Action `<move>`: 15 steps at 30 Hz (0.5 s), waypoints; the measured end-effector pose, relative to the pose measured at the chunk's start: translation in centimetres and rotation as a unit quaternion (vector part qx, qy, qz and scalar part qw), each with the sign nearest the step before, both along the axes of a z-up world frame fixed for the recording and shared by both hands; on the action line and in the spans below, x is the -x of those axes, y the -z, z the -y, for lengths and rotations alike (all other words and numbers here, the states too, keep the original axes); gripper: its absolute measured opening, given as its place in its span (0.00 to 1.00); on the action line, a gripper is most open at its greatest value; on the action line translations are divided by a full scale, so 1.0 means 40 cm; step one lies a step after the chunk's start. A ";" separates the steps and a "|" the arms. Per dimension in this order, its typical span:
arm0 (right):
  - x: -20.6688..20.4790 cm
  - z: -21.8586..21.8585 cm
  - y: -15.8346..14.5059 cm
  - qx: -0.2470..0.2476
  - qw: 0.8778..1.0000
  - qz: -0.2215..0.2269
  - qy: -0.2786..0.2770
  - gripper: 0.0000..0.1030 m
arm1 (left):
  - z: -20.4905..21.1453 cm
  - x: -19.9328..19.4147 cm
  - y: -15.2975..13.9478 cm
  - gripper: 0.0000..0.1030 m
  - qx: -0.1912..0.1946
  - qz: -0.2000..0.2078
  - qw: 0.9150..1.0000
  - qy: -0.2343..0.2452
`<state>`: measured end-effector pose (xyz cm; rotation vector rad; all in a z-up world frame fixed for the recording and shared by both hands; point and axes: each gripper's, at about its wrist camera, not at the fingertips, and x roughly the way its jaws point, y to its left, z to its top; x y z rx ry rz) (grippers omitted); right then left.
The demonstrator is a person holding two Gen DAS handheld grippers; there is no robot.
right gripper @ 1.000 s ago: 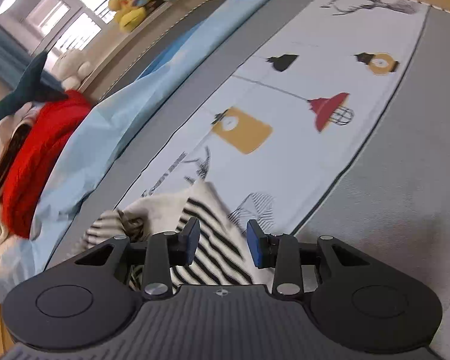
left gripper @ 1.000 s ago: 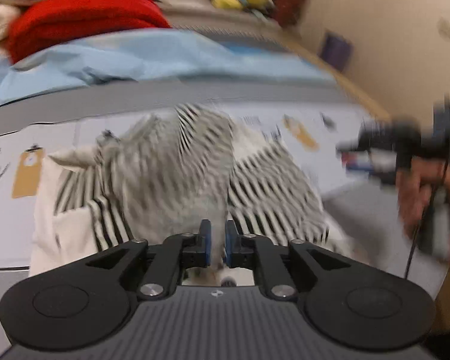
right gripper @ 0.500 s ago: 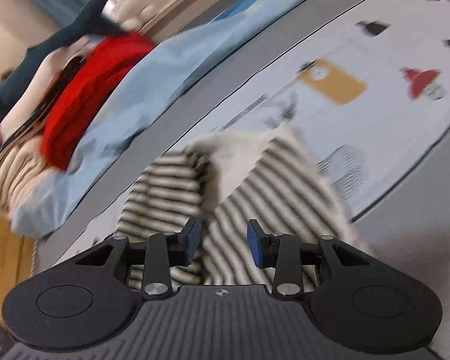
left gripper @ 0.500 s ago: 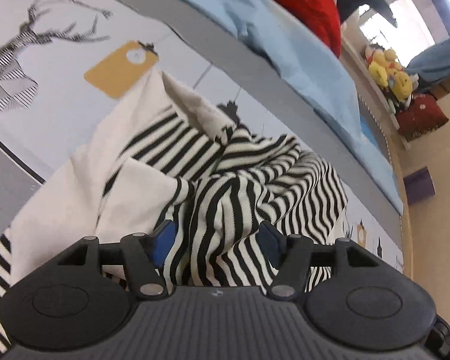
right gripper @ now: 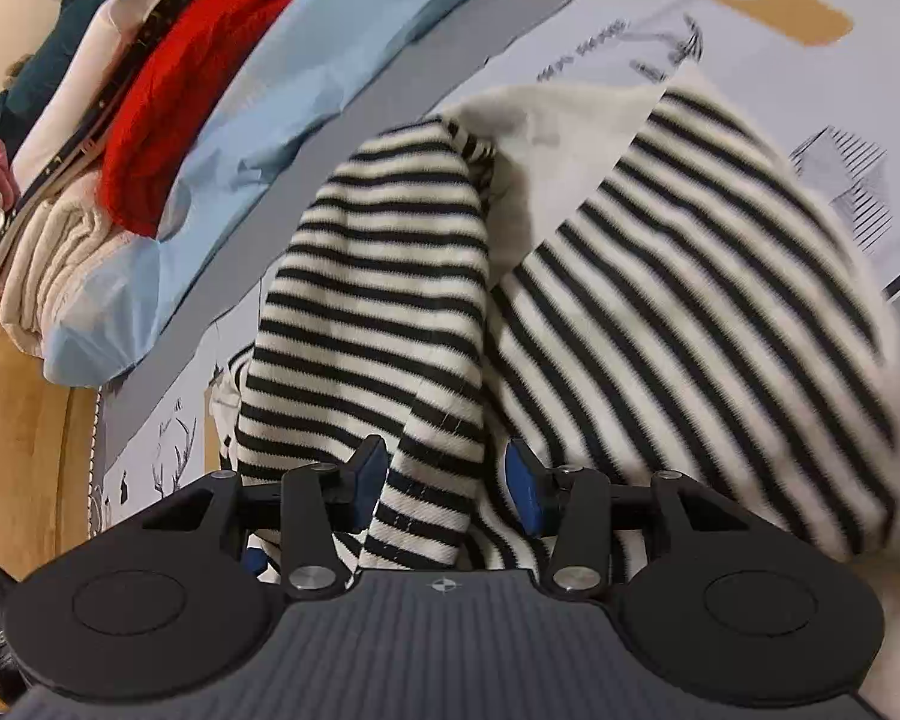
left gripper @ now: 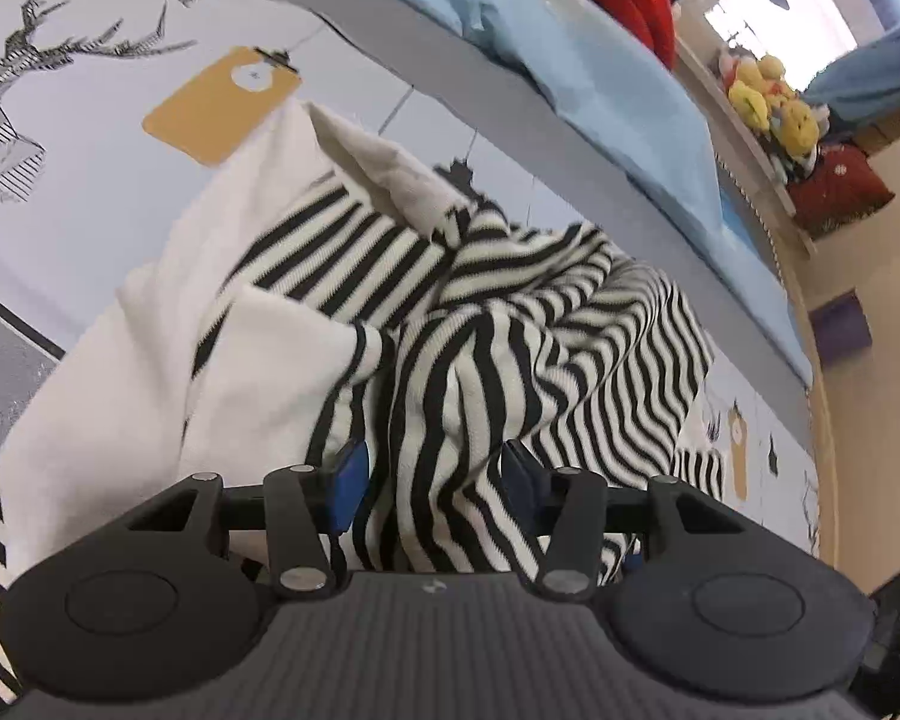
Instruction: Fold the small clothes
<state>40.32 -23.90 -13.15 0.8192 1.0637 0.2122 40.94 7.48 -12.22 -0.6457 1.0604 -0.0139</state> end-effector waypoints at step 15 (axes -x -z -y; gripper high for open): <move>0.097 0.085 -0.149 -0.114 0.967 0.217 0.066 0.05 | 0.080 0.153 -0.317 0.00 -0.118 0.367 0.919 0.080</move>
